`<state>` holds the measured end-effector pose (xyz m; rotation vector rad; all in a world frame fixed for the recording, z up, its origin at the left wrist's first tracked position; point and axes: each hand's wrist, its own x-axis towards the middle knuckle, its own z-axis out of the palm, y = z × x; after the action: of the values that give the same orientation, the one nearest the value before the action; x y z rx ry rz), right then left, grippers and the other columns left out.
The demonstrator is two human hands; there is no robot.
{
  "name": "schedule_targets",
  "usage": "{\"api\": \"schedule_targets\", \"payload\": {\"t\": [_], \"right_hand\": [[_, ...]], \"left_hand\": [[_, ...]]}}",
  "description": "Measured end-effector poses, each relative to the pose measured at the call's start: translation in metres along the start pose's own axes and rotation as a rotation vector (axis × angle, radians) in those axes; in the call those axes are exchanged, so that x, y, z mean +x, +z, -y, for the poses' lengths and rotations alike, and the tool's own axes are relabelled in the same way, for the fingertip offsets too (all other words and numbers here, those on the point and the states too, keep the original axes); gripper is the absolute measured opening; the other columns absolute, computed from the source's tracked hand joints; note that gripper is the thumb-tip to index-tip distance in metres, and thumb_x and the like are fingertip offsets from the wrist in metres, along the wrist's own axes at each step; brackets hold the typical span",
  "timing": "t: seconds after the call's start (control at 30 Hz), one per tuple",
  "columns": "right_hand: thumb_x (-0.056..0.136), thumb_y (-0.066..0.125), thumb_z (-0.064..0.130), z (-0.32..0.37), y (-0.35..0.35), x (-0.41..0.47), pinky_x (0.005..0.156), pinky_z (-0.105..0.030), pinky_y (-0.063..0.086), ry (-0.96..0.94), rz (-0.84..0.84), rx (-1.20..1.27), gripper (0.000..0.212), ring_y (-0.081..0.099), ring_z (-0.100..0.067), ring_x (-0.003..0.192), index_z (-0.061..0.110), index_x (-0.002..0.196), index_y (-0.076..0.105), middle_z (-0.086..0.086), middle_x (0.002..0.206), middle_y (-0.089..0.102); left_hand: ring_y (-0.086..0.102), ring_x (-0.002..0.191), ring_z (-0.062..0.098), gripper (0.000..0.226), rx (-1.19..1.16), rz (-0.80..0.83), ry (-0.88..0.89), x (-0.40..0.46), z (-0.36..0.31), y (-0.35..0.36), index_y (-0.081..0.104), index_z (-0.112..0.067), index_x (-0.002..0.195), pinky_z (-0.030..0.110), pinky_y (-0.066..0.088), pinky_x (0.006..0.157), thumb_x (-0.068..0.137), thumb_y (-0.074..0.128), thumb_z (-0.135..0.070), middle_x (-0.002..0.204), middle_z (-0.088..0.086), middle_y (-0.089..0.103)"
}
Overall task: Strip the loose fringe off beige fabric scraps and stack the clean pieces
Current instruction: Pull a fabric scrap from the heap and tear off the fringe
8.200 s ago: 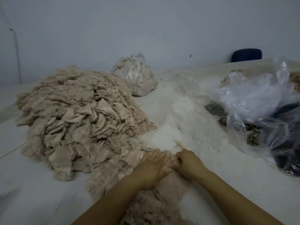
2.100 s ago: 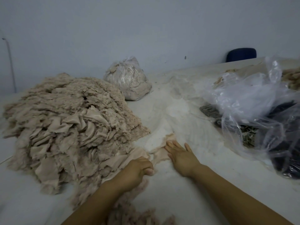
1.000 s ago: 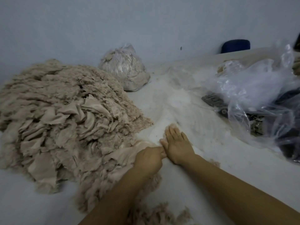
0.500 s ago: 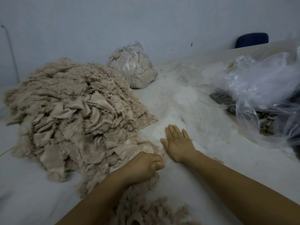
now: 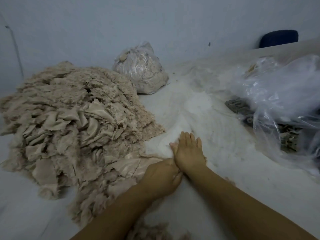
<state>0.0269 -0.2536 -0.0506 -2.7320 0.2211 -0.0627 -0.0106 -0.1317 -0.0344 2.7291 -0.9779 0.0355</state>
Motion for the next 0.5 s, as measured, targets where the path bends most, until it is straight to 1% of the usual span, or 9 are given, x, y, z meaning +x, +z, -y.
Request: {"api": "schedule_targets", "payload": {"t": [0.03, 0.07, 0.1, 0.13, 0.2, 0.27, 0.3, 0.37, 0.5], "right_hand": [[0.101, 0.019, 0.051, -0.003, 0.003, 0.0, 0.12, -0.04, -0.006, -0.005, 0.019, -0.013, 0.071, -0.001, -0.021, 0.148, 0.007, 0.152, -0.001, -0.008, 0.161, 0.005], [0.1, 0.018, 0.054, -0.005, 0.006, 0.001, 0.119, -0.04, -0.007, -0.016, 0.023, -0.018, 0.073, -0.002, -0.02, 0.148, 0.007, 0.152, -0.002, -0.008, 0.162, 0.004], [0.098, 0.017, 0.058, -0.005, 0.008, 0.003, 0.119, -0.04, -0.008, -0.029, 0.019, -0.025, 0.076, -0.002, -0.02, 0.148, 0.007, 0.152, -0.002, -0.008, 0.162, 0.003], [0.097, 0.015, 0.061, -0.005, 0.009, 0.004, 0.118, -0.04, -0.009, -0.045, 0.018, -0.034, 0.079, -0.003, -0.02, 0.148, 0.007, 0.152, -0.002, -0.009, 0.162, 0.002], [0.094, 0.011, 0.065, -0.005, 0.01, 0.006, 0.117, -0.04, -0.011, -0.078, 0.034, -0.062, 0.084, -0.005, -0.02, 0.148, 0.007, 0.152, -0.004, -0.009, 0.162, -0.001], [0.093, 0.009, 0.066, -0.005, 0.01, 0.006, 0.117, -0.04, -0.013, -0.091, 0.06, -0.097, 0.085, -0.007, -0.02, 0.148, 0.007, 0.152, -0.006, -0.009, 0.161, -0.005], [0.093, 0.008, 0.066, -0.004, 0.009, 0.006, 0.117, -0.041, -0.013, -0.092, 0.068, -0.11, 0.085, -0.008, -0.02, 0.148, 0.008, 0.152, -0.007, -0.009, 0.161, -0.006], [0.092, 0.007, 0.067, -0.003, 0.008, 0.006, 0.117, -0.041, -0.013, -0.094, 0.076, -0.122, 0.085, -0.009, -0.02, 0.148, 0.008, 0.152, -0.008, -0.009, 0.161, -0.007], [0.091, 0.006, 0.068, -0.002, 0.008, 0.006, 0.117, -0.042, -0.012, -0.096, 0.082, -0.142, 0.087, -0.009, -0.021, 0.148, 0.007, 0.152, -0.008, -0.01, 0.161, -0.007]], "left_hand": [[0.058, 0.087, 0.016, 0.032, 0.049, 0.005, 0.041, 0.001, 0.002, 0.001, 0.063, -0.017, 0.098, 0.024, 0.034, 0.065, 0.098, 0.038, -0.035, 0.099, 0.001, 0.06], [0.059, 0.09, 0.017, 0.036, 0.064, 0.02, 0.071, 0.0, 0.005, 0.002, 0.064, -0.016, 0.105, 0.025, 0.038, 0.068, 0.099, 0.035, -0.036, 0.102, 0.001, 0.062], [0.059, 0.091, 0.016, 0.039, 0.05, 0.048, 0.09, -0.001, 0.008, 0.001, 0.065, -0.016, 0.106, 0.027, 0.041, 0.072, 0.099, 0.033, -0.037, 0.103, 0.002, 0.063], [0.058, 0.087, 0.014, 0.043, 0.017, 0.081, 0.11, -0.004, 0.011, -0.001, 0.066, -0.014, 0.103, 0.027, 0.041, 0.074, 0.098, 0.03, -0.038, 0.102, 0.002, 0.064], [0.048, 0.074, 0.008, 0.047, -0.064, 0.125, 0.143, -0.013, 0.017, -0.005, 0.063, -0.01, 0.088, 0.023, 0.035, 0.069, 0.094, 0.027, -0.039, 0.09, 0.002, 0.061], [0.041, 0.068, 0.008, 0.039, -0.089, 0.154, 0.166, -0.021, 0.017, -0.01, 0.053, -0.014, 0.074, 0.025, 0.032, 0.065, 0.093, 0.027, -0.036, 0.077, -0.002, 0.05], [0.041, 0.066, 0.01, 0.036, -0.083, 0.168, 0.174, -0.022, 0.016, -0.012, 0.048, -0.016, 0.071, 0.028, 0.034, 0.065, 0.094, 0.028, -0.035, 0.075, -0.003, 0.046], [0.041, 0.066, 0.013, 0.033, -0.058, 0.203, 0.187, -0.026, 0.016, -0.014, 0.044, -0.016, 0.071, 0.032, 0.036, 0.067, 0.098, 0.032, -0.03, 0.074, -0.003, 0.044], [0.039, 0.067, 0.012, 0.03, -0.043, 0.203, 0.167, -0.036, 0.023, -0.016, 0.041, -0.017, 0.073, 0.025, 0.028, 0.065, 0.101, 0.036, -0.027, 0.076, -0.005, 0.04]]}}
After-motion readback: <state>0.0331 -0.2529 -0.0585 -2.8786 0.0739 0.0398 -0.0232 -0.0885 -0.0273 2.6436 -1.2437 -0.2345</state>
